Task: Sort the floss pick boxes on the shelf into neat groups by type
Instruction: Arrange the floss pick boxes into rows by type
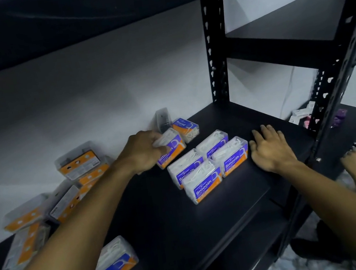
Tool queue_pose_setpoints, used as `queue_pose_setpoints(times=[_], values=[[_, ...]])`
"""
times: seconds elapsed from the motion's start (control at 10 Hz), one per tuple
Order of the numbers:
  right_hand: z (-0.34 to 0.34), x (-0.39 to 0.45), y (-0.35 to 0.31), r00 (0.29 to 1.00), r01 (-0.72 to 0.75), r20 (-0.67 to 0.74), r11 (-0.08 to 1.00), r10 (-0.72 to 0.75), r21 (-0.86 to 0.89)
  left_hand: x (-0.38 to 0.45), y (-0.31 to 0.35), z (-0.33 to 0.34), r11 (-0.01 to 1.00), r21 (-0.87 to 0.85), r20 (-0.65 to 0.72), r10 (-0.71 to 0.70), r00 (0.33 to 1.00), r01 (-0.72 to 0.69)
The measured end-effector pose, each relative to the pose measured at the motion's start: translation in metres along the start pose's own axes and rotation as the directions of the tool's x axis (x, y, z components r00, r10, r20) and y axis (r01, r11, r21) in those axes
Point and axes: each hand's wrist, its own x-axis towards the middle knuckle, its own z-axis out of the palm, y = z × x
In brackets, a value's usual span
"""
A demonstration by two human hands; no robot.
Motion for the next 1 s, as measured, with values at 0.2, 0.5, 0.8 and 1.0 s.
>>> queue_pose_setpoints(times=[0.2, 0.5, 0.8, 1.0], values=[[0.000, 0.000, -0.001, 0.999, -0.010, 0.043, 0.999, 0.012, -0.047, 0.018, -0.002, 0.023, 0.999, 0.053, 0.091, -0.018, 0.996, 0.014], [-0.001, -0.001, -0.002, 0.998, -0.015, 0.057, 0.998, 0.019, -0.062, 0.032, -0.005, 0.036, 0.994, 0.110, 0.122, 0.007, 0.992, -0.020], [-0.002, -0.002, -0.005, 0.998, -0.019, 0.062, 0.998, 0.023, -0.060, 0.028, -0.011, 0.034, 0.994, 0.095, 0.125, 0.042, 0.991, -0.054], [-0.003, -0.002, -0.004, 0.998, -0.017, 0.054, 0.999, 0.019, -0.034, 0.029, -0.013, 0.033, 0.993, 0.100, 0.121, 0.052, 0.991, -0.065]])
